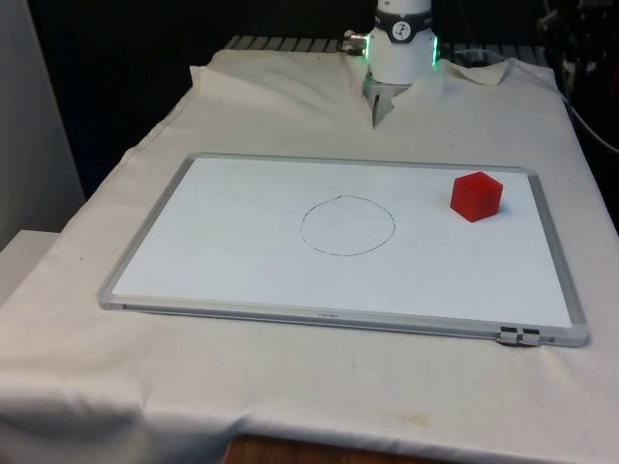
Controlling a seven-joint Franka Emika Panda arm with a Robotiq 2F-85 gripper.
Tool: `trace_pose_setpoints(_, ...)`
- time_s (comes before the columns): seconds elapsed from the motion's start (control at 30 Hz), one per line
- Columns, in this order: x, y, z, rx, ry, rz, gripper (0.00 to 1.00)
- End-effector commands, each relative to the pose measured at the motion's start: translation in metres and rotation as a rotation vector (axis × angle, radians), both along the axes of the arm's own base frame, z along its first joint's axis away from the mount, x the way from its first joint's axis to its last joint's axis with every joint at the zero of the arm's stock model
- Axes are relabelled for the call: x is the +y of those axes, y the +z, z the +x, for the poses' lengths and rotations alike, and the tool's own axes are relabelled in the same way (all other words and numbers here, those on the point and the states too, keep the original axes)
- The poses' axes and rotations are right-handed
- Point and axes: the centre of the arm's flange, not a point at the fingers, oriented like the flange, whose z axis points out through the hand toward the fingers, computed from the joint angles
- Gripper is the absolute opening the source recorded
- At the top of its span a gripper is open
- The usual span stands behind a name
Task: Push the cube into the marked area.
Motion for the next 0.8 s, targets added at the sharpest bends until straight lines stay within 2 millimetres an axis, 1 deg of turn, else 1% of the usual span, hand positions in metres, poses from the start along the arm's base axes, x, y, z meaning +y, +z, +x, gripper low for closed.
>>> trace_pose_setpoints(0.0,0.007,-0.007,0.001,-0.001,-0.004,0.009,0.0)
trace_pose_setpoints(0.07,0.012,-0.015,0.002,-0.002,-0.004,0.013,0.0)
trace_pose_setpoints(0.1,0.009,-0.012,0.0,-0.001,0.001,0.003,0.0)
trace_pose_setpoints(0.13,0.017,-0.023,0.004,-0.002,-0.004,0.017,0.0)
trace_pose_setpoints(0.2,0.022,-0.03,0.006,-0.002,-0.002,0.02,0.0)
trace_pose_setpoints(0.3,0.022,-0.041,0.012,-0.003,-0.007,0.023,0.0)
trace_pose_setpoints(0.37,0.02,-0.052,0.016,-0.001,-0.015,0.025,0.0)
trace_pose_setpoints(0.4,0.022,-0.05,0.015,-0.001,-0.008,0.015,0.0)
trace_pose_setpoints(0.63,0.008,-0.077,0.021,0.002,-0.038,0.024,0.0)
trace_pose_setpoints(0.67,0.004,-0.084,0.022,0.005,-0.044,0.022,0.0)
trace_pose_setpoints(0.7,0.005,-0.083,0.021,0.008,-0.04,0.009,0.0)
trace_pose_setpoints(0.77,0.0,-0.092,0.023,0.005,-0.05,0.021,0.0)
